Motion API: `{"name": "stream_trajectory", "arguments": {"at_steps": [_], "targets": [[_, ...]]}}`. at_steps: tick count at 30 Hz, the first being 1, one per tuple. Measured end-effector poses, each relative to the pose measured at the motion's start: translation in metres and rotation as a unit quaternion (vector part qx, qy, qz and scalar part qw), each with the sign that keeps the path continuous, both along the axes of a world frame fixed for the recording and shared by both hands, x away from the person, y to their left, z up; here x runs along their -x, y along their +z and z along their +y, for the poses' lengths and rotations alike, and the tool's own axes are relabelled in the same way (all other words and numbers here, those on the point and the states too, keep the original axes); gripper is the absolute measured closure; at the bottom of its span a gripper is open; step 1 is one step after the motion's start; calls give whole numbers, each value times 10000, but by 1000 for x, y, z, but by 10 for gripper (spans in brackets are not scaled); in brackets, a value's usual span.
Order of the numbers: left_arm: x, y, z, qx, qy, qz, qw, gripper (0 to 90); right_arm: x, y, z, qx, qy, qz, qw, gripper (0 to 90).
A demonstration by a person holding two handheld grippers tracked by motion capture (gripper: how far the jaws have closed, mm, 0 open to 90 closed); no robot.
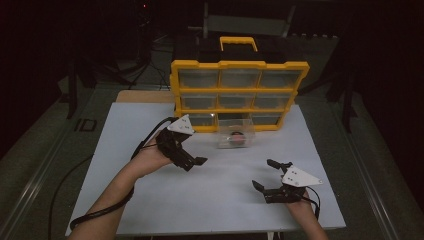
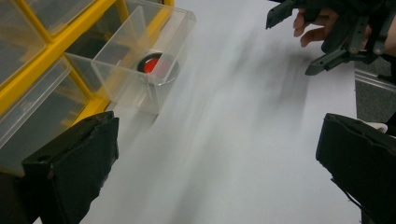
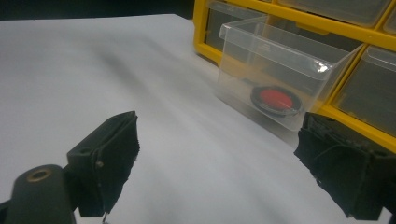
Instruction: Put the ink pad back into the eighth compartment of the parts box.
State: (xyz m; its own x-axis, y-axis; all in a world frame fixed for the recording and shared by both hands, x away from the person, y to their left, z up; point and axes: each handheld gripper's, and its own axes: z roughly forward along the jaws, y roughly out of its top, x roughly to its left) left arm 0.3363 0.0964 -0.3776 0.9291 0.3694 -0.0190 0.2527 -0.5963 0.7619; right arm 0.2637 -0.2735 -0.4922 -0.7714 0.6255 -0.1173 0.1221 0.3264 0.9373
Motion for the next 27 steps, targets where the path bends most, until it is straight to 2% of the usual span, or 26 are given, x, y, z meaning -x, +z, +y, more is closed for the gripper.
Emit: {"name": "stream_trajectory", "arguments": {"at_steps": [11, 27], "targets": [[18, -6, 22, 66, 47, -37, 10000, 0, 0, 0, 0, 15, 10, -26, 10000, 125], [50, -25, 67, 282, 412, -59, 9987, 0, 0, 0, 0, 4, -13, 3, 10000, 125]]}}
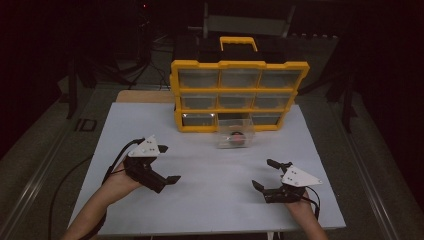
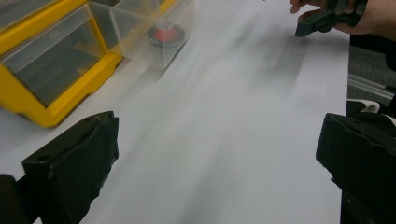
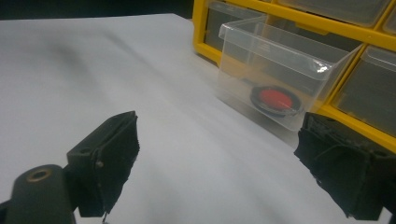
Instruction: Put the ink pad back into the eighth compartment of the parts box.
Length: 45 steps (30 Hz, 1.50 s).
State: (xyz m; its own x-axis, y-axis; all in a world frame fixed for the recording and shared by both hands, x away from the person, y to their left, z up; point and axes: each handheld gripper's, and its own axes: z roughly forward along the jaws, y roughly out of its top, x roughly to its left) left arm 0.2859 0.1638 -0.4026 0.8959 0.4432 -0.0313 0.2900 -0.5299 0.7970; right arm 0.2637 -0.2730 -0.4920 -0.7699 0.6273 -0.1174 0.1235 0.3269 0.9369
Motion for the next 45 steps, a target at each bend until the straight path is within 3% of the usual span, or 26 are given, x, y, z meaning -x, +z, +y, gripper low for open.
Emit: {"name": "stream_trajectory", "arguments": {"at_steps": [12, 22, 25, 27, 32, 38, 40, 42, 43, 44, 45], "targets": [[22, -25, 31, 167, 369, 45, 9992, 0, -1, -1, 3, 30, 38, 29, 10000, 125], [39, -52, 49, 326, 780, -5, 9964, 0, 0, -1, 3, 56, 43, 24, 10000, 125], [44, -64, 55, 430, 986, -72, 9942, 0, 0, -2, 3, 58, 38, 36, 10000, 125], [45, -70, 57, 383, 1092, -88, 9932, 0, 0, -1, 3, 67, 30, 28, 10000, 125], [47, -82, 60, 338, 1242, -62, 9917, 0, 0, -2, 3, 68, 24, 38, 10000, 125], [51, -95, 65, 456, 1466, -182, 9880, 0, 0, -2, 3, 76, 20, 33, 10000, 125], [53, -100, 68, 374, 1590, -294, 9861, 0, 0, -2, 2, 81, 22, 32, 10000, 125], [53, -102, 69, 403, 1643, -310, 9851, 0, 0, -2, 2, 97, 21, 25, 9999, 125], [54, -105, 71, 451, 1744, -339, 9831, 0, 0, -2, 2, 99, 17, 27, 9999, 125], [54, -105, 71, 451, 1744, -339, 9831, 0, 0, -2, 2, 107, 14, 18, 9999, 125], [55, -108, 74, 459, 1878, -435, 9802, 0, 0, -2, 1, 113, 18, 12, 9999, 125]]}}
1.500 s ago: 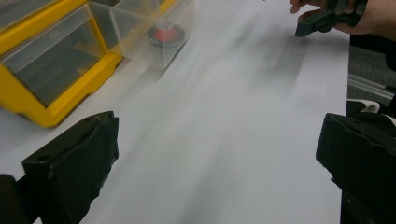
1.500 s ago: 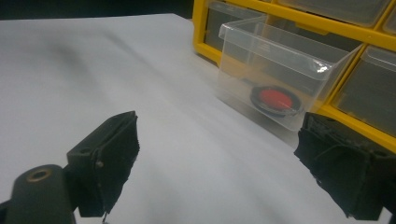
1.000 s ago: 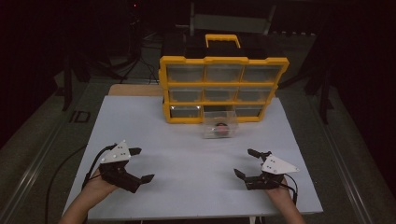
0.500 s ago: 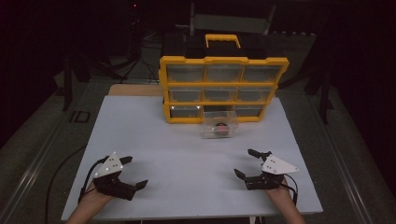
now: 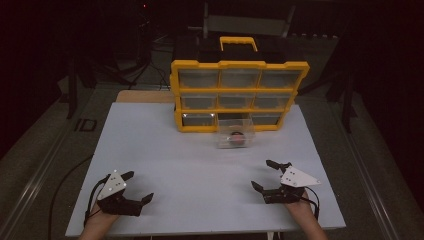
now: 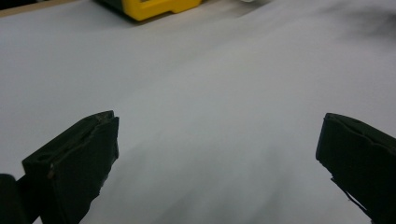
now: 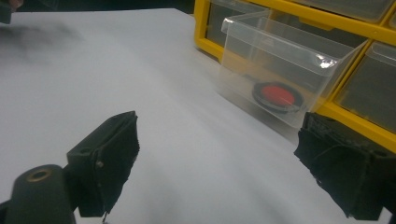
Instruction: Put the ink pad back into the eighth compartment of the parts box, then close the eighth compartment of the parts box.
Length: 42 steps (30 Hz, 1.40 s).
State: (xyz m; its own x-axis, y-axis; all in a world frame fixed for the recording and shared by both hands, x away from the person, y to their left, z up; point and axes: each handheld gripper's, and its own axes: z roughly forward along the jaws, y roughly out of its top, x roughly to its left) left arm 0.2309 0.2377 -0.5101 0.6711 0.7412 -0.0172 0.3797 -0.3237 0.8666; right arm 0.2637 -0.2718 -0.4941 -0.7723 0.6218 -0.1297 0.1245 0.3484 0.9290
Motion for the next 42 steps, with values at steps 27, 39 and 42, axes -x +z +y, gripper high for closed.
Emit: {"name": "stream_trajectory", "arguments": {"at_steps": [27, 39, 42], "targets": [[4, -3, 10, 229, 357, -239, 9988, 0, 2, -1, 1, 51, 28, 31, 10000, 127], [5, -3, 11, 269, 355, -281, 9986, 0, 5, 5, 0, -31, 23, -31, 10000, 127], [4, -3, 12, 359, 337, -279, 9984, 0, 8, 13, 0, -104, 14, -116, 9999, 127]]}}
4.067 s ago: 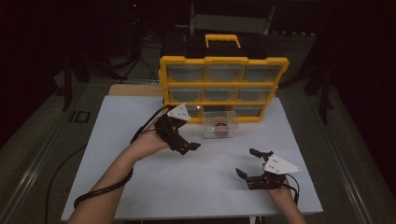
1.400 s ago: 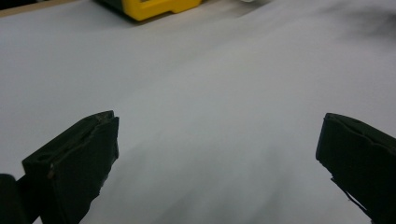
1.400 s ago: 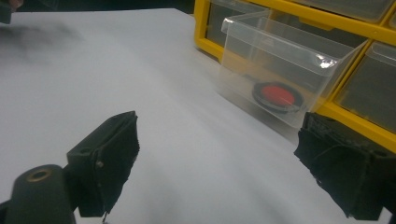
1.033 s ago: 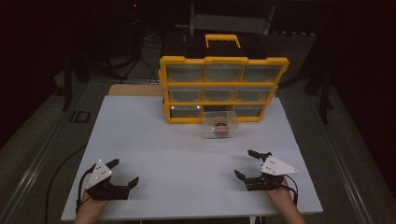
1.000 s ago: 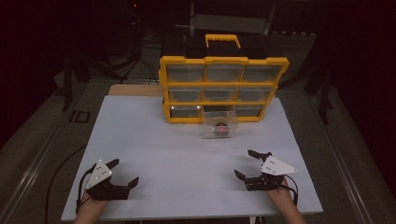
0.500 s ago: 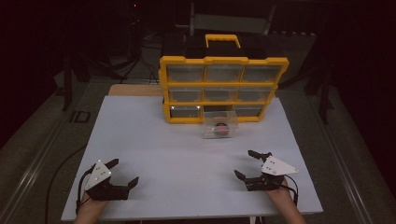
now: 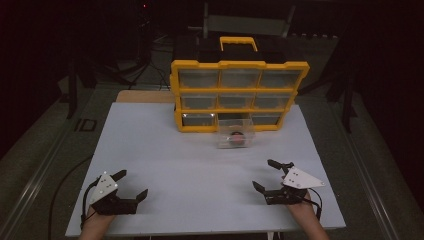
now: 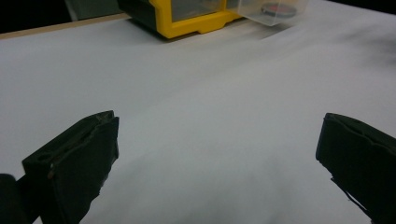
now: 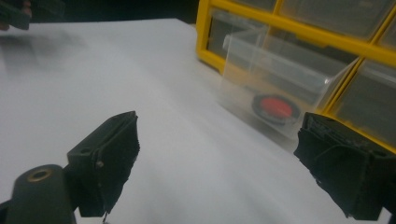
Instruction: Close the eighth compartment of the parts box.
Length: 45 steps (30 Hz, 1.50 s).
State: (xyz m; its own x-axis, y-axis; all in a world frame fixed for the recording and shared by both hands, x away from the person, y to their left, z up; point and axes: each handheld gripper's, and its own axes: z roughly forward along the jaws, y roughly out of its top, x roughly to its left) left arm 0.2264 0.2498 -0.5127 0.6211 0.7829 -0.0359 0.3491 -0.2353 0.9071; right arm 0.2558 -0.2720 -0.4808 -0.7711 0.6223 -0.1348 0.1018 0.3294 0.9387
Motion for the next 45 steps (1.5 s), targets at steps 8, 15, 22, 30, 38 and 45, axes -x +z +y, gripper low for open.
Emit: {"name": "stream_trajectory", "arguments": {"at_steps": [8, 15, 22, 30, 38, 45], "targets": [[0, 0, -1, -45, -9, -29, 10000, 0, 11, 26, 1, -212, -16, -49, 9998, 110], [1, 0, -1, -7, -27, -32, 10000, 0, 19, 47, 1, -82, -395, -301, 9987, 106], [2, 2, -1, 30, -42, -99, 9999, 0, 25, 66, 4, -96, -603, -577, 9965, 106], [3, 3, 1, 78, -30, -138, 9999, 0, 18, 55, 11, -96, -680, -386, 9969, 106], [4, 3, 0, 67, -38, -161, 9998, 0, 3, 27, 16, -47, -830, -231, 9963, 108], [4, 3, -1, 35, -49, -164, 9998, 0, -9, 7, 14, 7, -1025, -123, 9947, 141]]}}
